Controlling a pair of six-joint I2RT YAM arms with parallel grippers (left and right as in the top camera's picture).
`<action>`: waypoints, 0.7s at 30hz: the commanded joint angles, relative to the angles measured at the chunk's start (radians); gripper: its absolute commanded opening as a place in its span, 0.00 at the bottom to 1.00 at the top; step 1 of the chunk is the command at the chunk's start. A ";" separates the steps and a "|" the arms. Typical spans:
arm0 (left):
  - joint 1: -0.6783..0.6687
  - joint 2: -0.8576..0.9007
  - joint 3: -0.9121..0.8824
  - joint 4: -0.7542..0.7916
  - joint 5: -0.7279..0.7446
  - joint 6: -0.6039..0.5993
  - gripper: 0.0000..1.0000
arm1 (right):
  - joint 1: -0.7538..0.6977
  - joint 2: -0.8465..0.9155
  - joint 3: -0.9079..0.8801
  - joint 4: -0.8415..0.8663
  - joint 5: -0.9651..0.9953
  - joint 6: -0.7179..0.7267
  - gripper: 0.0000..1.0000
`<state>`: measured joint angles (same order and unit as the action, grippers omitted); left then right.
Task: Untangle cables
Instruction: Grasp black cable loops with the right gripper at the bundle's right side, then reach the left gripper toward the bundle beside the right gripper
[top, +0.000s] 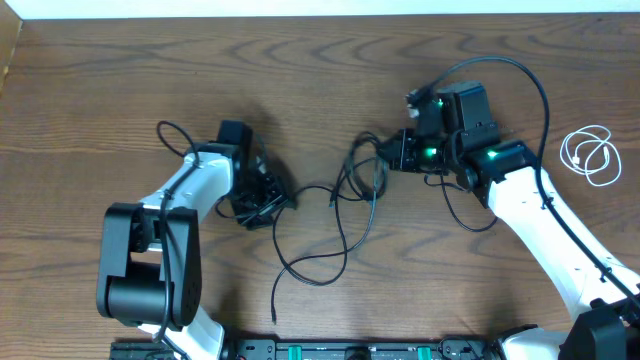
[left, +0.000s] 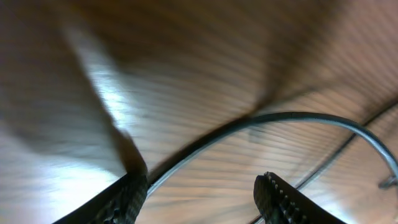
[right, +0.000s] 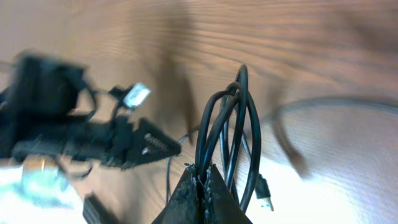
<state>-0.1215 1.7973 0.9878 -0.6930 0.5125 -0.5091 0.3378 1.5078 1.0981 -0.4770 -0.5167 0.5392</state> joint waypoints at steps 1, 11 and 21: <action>-0.052 0.026 -0.041 0.051 0.044 0.022 0.62 | -0.007 -0.019 0.002 -0.065 0.261 0.250 0.01; -0.185 0.026 -0.086 0.145 0.023 -0.045 0.35 | -0.001 -0.019 0.002 -0.110 0.405 0.377 0.02; -0.276 0.026 -0.135 -0.027 -0.241 -0.043 0.08 | 0.000 -0.019 0.002 -0.155 0.560 0.377 0.01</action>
<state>-0.3988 1.7775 0.9077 -0.6857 0.5095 -0.5545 0.3378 1.5078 1.0981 -0.6319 -0.0139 0.8997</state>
